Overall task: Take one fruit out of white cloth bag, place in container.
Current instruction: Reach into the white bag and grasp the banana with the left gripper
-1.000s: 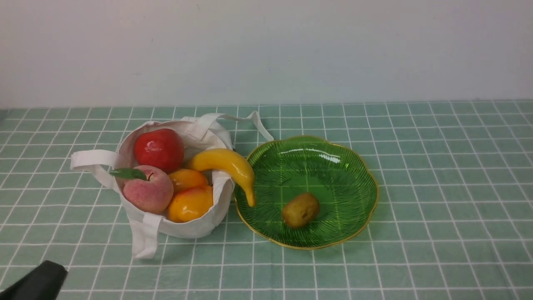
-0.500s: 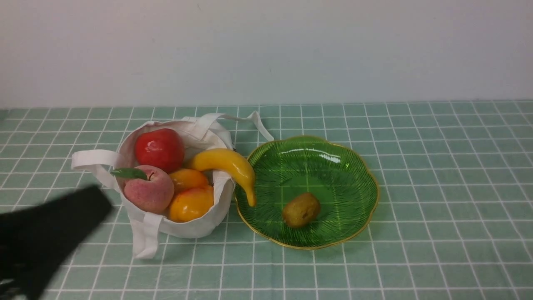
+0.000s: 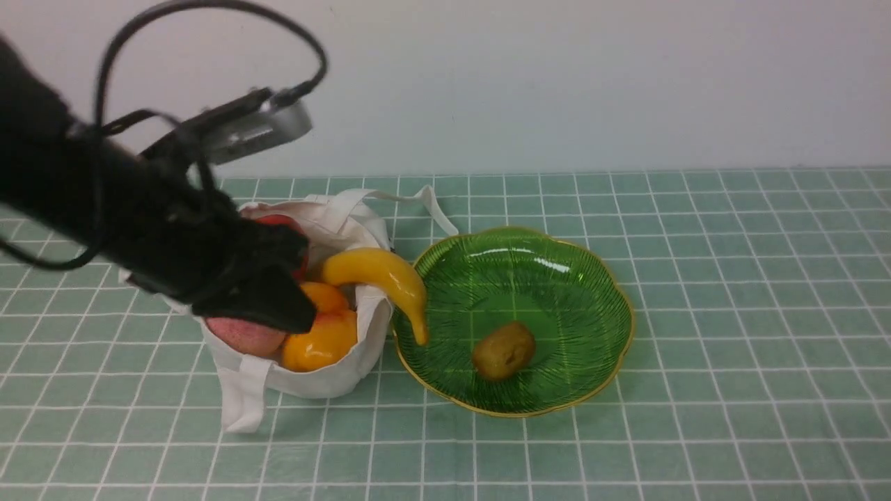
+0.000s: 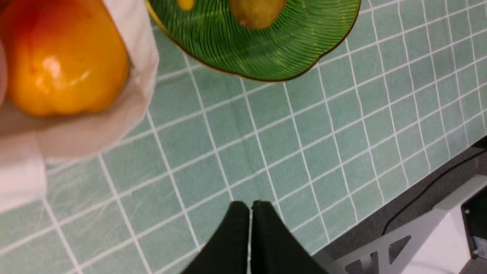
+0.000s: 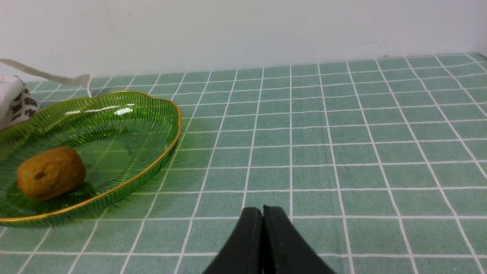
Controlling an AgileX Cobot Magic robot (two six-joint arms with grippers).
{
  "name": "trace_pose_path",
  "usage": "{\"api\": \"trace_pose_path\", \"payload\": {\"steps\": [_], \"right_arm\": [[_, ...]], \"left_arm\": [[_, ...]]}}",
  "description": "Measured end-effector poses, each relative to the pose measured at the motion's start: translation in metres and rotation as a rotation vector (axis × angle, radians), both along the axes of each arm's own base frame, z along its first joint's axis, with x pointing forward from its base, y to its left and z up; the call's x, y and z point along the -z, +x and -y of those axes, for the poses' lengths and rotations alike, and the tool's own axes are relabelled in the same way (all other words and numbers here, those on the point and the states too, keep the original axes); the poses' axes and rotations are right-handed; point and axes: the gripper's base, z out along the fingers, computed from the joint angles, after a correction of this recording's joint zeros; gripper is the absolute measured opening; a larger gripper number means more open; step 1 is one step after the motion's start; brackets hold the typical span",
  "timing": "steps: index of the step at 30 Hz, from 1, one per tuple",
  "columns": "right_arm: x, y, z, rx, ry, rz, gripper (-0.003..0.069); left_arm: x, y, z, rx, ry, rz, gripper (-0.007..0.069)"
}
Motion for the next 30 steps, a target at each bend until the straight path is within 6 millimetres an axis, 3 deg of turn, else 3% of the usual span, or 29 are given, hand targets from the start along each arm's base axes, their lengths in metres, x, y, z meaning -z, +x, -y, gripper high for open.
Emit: {"api": "trace_pose_path", "payload": {"steps": [7, 11, 21, 29, 30], "right_arm": [[0.0, 0.0, 0.0, 0.0, 0.0, 0.0, -0.0012], [0.0, 0.0, 0.0, 0.0, 0.0, 0.0, -0.0012], [0.0, 0.0, 0.0, 0.0, 0.0, 0.0, -0.0012], [0.0, 0.0, 0.0, 0.0, 0.0, 0.0, -0.0012], [0.0, 0.0, 0.0, 0.0, 0.0, 0.0, -0.0012]], "left_arm": [[0.03, 0.058, 0.06, 0.104, 0.182, -0.024, 0.0037], [0.038, 0.072, 0.079, 0.106, 0.225, -0.016, 0.0052], [0.029, 0.072, 0.077, 0.115, 0.238, 0.007, 0.0074], [0.034, 0.076, 0.074, 0.06, 0.3, 0.005, 0.0215], [0.037, 0.079, 0.074, 0.019, 0.304, 0.01, 0.0267]]}}
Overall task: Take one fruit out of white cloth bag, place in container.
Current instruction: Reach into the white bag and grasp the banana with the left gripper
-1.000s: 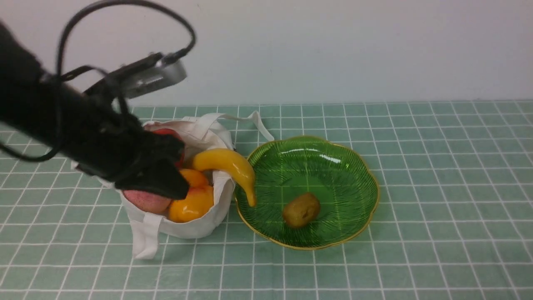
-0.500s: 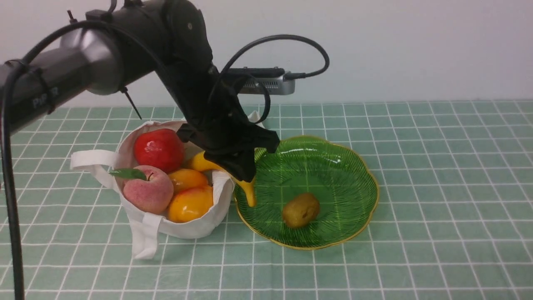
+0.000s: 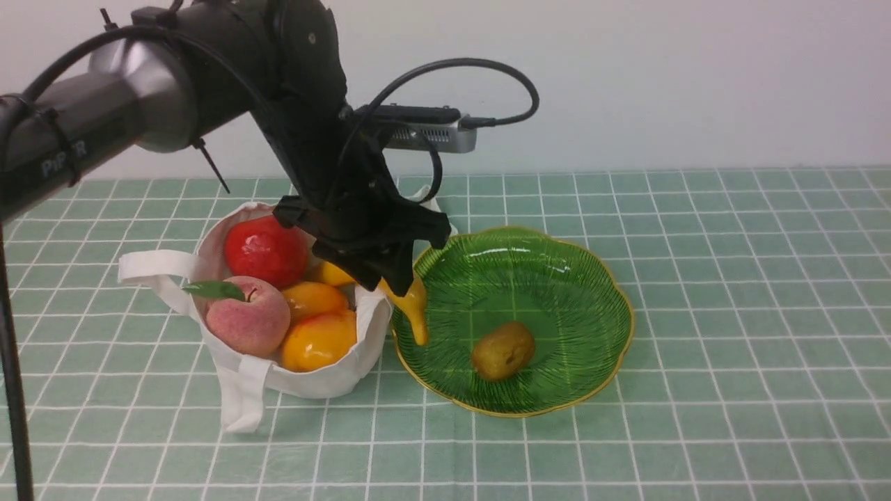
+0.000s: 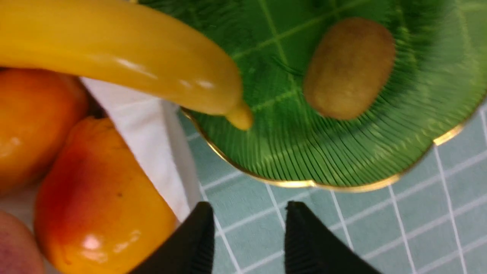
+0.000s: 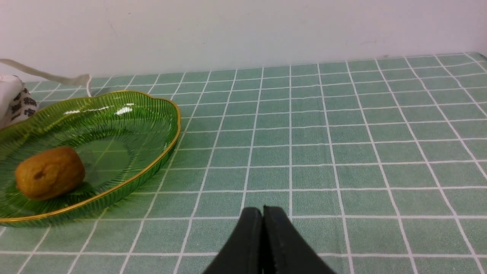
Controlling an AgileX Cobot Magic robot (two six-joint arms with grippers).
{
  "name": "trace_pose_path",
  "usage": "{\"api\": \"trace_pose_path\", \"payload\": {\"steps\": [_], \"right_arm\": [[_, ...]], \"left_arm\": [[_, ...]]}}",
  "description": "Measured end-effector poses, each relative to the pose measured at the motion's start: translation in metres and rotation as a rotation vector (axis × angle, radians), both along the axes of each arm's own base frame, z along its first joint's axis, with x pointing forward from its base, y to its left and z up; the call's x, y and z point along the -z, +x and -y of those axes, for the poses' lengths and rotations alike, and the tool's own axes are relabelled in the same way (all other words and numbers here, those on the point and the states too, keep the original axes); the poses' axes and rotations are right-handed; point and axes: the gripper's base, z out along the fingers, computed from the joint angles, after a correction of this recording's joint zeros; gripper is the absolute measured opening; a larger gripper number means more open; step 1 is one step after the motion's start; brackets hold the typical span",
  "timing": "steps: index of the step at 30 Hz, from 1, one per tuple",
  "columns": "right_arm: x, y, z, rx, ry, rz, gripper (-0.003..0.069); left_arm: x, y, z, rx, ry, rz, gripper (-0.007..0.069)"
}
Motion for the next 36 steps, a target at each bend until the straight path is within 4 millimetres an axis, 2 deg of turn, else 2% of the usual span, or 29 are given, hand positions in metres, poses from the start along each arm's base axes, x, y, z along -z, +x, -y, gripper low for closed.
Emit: {"api": "trace_pose_path", "payload": {"steps": [5, 10, 17, 26, 32, 36], "right_arm": [[0.0, 0.0, 0.0, 0.0, 0.0, 0.0, -0.0012], [0.0, 0.0, 0.0, 0.0, 0.0, 0.0, -0.0012], [0.0, 0.0, 0.0, 0.0, 0.0, 0.0, -0.0012], [0.0, 0.0, 0.0, 0.0, 0.0, 0.0, -0.0012], [0.0, 0.0, 0.0, 0.0, 0.0, 0.0, -0.0012], [0.0, 0.0, 0.0, 0.0, 0.0, 0.0, -0.0012]], "left_arm": [[0.012, 0.011, 0.003, -0.051, -0.006, 0.032, 0.0395], [0.027, 0.021, 0.003, -0.159, -0.002, 0.031, 0.0429], [0.027, 0.027, 0.001, -0.209, -0.011, 0.083, 0.044], [0.029, 0.028, 0.002, -0.261, -0.017, 0.069, 0.0598], [0.043, 0.03, 0.005, -0.413, -0.056, -0.018, 0.0615], [0.052, 0.033, 0.007, -0.466, -0.06, -0.038, 0.059]]}}
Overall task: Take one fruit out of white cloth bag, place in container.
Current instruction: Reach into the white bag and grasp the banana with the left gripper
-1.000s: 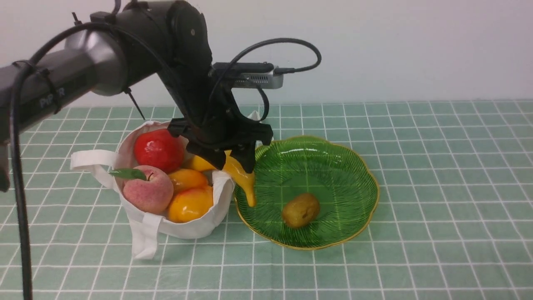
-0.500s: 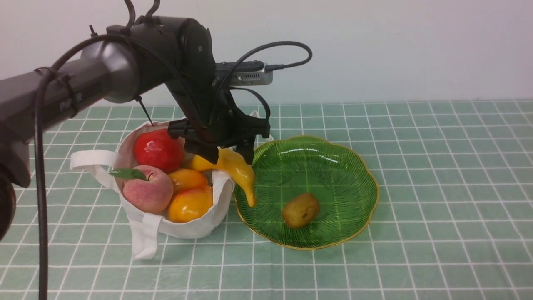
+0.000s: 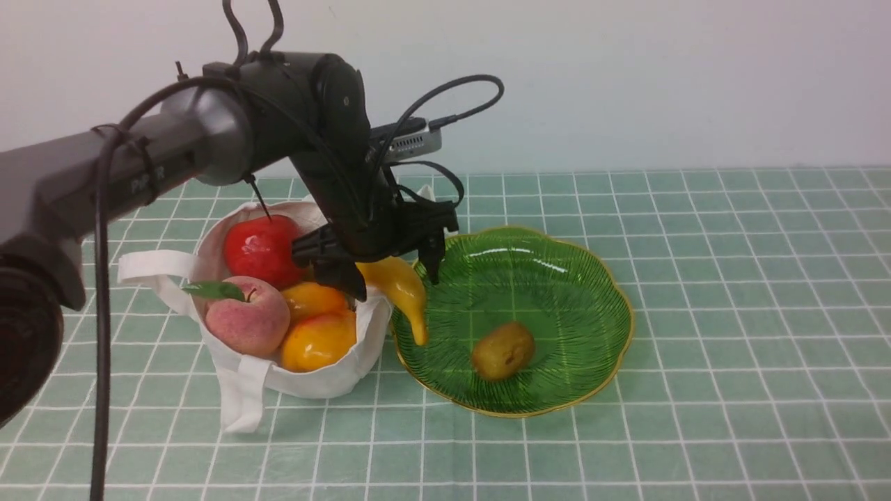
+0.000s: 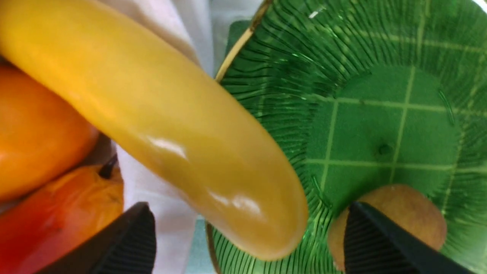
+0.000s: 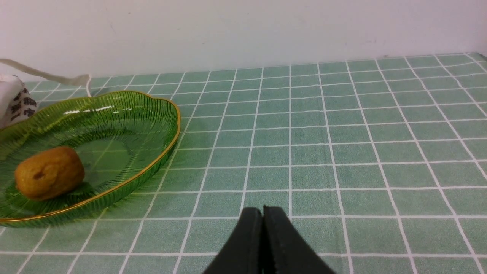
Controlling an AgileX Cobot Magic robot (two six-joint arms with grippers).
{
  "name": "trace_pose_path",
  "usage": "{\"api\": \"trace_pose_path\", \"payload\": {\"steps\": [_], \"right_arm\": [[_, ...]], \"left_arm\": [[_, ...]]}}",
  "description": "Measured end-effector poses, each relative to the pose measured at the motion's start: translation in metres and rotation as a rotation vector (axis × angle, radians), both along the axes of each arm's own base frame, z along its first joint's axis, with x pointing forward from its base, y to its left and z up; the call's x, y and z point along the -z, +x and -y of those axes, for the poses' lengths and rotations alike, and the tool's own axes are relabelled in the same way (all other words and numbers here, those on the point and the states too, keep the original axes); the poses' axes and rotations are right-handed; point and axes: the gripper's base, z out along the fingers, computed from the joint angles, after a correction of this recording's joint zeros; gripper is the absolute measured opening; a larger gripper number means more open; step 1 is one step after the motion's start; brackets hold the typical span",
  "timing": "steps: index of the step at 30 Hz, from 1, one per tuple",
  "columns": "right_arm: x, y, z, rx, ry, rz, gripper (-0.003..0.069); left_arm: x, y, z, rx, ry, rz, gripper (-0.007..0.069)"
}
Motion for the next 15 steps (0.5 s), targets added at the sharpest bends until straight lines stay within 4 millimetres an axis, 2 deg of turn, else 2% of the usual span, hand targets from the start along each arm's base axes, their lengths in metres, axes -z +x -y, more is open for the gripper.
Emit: {"api": "trace_pose_path", "payload": {"steps": [3, 6, 9, 12, 15], "right_arm": [[0.0, 0.0, 0.0, 0.0, 0.0, 0.0, -0.0012], [0.0, 0.0, 0.0, 0.0, 0.0, 0.0, -0.0012], [0.0, 0.0, 0.0, 0.0, 0.0, 0.0, -0.0012], [0.0, 0.0, 0.0, 0.0, 0.0, 0.0, -0.0012], [0.0, 0.0, 0.0, 0.0, 0.0, 0.0, -0.0012]], "left_arm": [[0.003, 0.0013, 0.0005, -0.006, -0.001, 0.0, 0.0568], [0.007, 0.003, 0.0011, -0.01, -0.001, 0.0, 0.0513], [0.0093, 0.0053, 0.0019, -0.012, -0.005, 0.014, 0.0385], [0.0093, 0.0046, 0.0023, 0.004, -0.007, 0.01, 0.0292], [0.0095, 0.0024, 0.002, 0.056, 0.007, -0.001, 0.0293]]}}
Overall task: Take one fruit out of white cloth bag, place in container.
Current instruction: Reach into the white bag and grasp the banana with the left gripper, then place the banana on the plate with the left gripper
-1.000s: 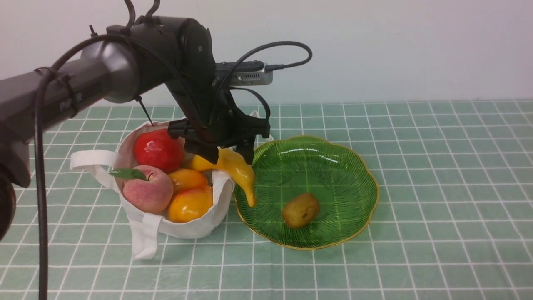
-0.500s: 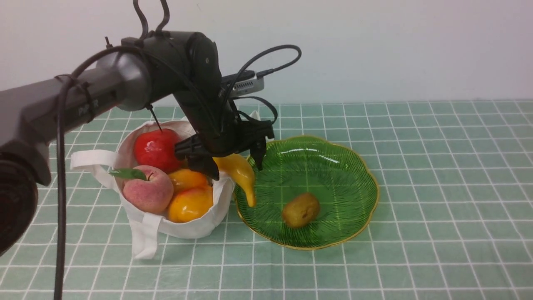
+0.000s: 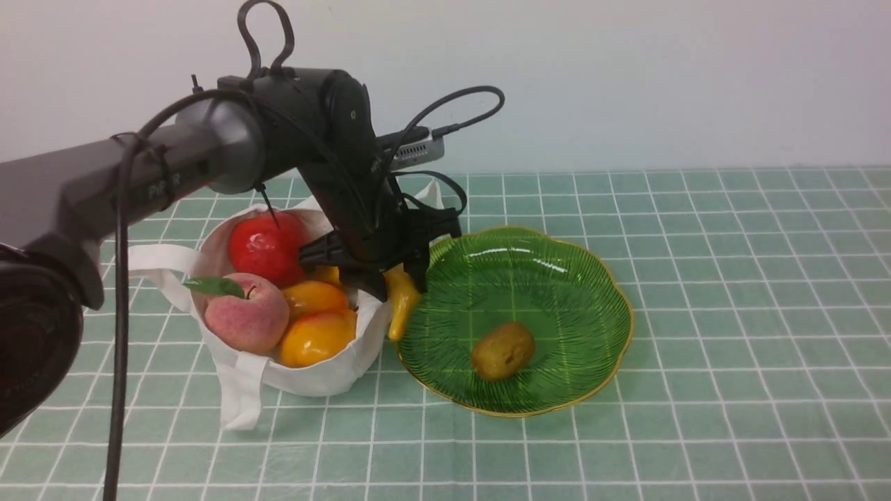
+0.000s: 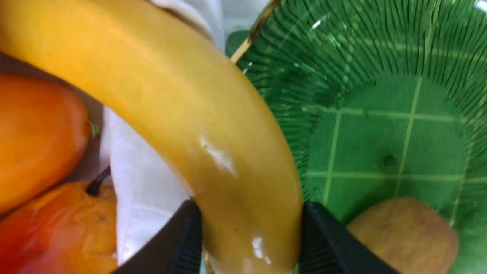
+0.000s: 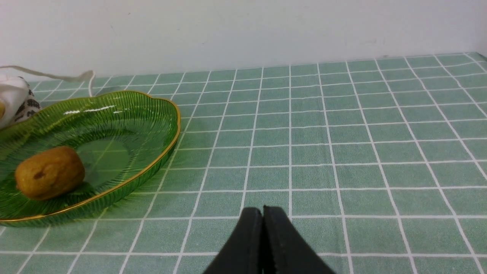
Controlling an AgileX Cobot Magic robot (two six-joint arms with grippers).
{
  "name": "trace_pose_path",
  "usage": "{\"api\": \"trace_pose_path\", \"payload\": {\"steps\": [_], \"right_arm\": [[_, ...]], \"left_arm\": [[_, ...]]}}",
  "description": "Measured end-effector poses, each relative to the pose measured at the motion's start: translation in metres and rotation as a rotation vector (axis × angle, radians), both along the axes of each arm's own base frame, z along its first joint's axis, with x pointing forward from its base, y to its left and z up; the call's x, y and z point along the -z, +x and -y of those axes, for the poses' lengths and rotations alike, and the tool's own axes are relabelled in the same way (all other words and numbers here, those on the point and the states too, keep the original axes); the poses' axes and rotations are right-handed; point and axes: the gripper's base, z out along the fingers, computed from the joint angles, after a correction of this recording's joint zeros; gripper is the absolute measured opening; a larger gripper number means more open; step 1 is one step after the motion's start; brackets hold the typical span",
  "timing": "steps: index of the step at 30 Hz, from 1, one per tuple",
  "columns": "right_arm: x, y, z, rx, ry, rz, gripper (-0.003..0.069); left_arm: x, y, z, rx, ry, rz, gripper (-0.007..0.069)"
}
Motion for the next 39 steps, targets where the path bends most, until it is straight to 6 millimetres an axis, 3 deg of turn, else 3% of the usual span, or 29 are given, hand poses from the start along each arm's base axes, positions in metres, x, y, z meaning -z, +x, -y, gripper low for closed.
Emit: {"api": "trace_pose_path", "payload": {"steps": [7, 18, 19, 23, 25, 29, 32, 35, 39], "right_arm": [[0.0, 0.0, 0.0, 0.0, 0.0, 0.0, -0.0012], [0.0, 0.0, 0.0, 0.0, 0.0, 0.0, -0.0012], [0.0, 0.0, 0.0, 0.0, 0.0, 0.0, -0.0012], [0.0, 0.0, 0.0, 0.0, 0.0, 0.0, -0.0012], [0.0, 0.0, 0.0, 0.0, 0.0, 0.0, -0.0012], [0.0, 0.0, 0.0, 0.0, 0.0, 0.0, -0.0012], [0.0, 0.0, 0.0, 0.0, 0.0, 0.0, -0.0012], [0.0, 0.0, 0.0, 0.0, 0.0, 0.0, -0.0012], [0.0, 0.0, 0.0, 0.0, 0.0, 0.0, -0.0012]], "left_arm": [[-0.024, -0.019, -0.007, 0.194, 0.058, -0.047, 0.0293], [-0.094, -0.049, -0.019, 0.253, 0.031, 0.055, 0.0293], [-0.107, -0.055, -0.021, 0.253, 0.016, 0.086, 0.0293], [-0.129, -0.068, -0.02, 0.259, -0.054, 0.119, 0.0293], [-0.135, -0.076, -0.009, 0.336, -0.106, 0.144, 0.0293], [-0.126, -0.081, 0.026, 0.548, -0.161, 0.206, 0.0293], [-0.101, -0.078, 0.056, 0.71, -0.156, 0.239, 0.0293], [-0.077, -0.072, 0.073, 0.738, -0.148, 0.235, 0.0293], [-0.044, -0.057, 0.088, 0.643, -0.16, 0.221, 0.0293]]}}
